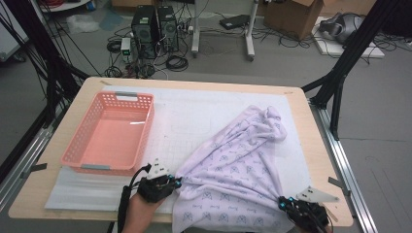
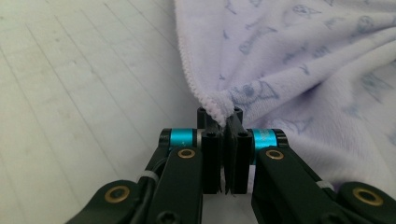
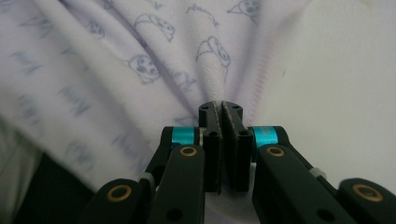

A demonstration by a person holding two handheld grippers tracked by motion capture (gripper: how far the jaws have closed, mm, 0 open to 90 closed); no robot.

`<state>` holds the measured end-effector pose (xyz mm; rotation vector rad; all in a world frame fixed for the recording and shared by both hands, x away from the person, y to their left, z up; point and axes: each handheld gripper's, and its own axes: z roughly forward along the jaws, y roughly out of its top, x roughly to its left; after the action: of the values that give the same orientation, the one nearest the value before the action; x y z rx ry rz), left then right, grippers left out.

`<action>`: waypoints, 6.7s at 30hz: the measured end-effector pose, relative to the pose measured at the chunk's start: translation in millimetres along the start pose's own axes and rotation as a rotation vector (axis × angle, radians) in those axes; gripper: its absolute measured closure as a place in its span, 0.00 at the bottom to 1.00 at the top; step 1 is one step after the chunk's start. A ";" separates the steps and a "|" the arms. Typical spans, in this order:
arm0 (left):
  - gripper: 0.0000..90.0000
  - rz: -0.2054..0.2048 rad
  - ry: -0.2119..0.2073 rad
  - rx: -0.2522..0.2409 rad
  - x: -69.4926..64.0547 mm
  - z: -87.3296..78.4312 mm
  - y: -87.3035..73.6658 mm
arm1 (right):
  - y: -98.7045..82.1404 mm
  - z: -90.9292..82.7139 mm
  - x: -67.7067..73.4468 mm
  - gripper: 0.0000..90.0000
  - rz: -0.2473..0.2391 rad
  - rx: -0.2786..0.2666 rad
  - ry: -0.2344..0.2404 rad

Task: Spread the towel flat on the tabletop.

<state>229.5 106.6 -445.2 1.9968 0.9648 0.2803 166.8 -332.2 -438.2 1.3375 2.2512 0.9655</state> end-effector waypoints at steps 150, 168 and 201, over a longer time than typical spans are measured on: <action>0.97 -0.101 0.019 -0.051 42.3 76.5 72.4 | 87.9 88.9 -51.9 0.64 0.012 -0.044 0.038; 0.96 -0.107 0.001 -0.057 43.6 58.1 46.4 | 50.4 45.7 -37.4 0.93 -0.050 0.026 0.119; 0.96 -0.066 0.086 -0.003 43.0 94.2 78.1 | 150.7 147.3 -33.5 0.96 -0.114 0.029 0.104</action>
<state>348.5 54.9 -446.0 1.9591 1.0815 0.3327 366.5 -257.3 -437.4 1.1818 2.3982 0.9871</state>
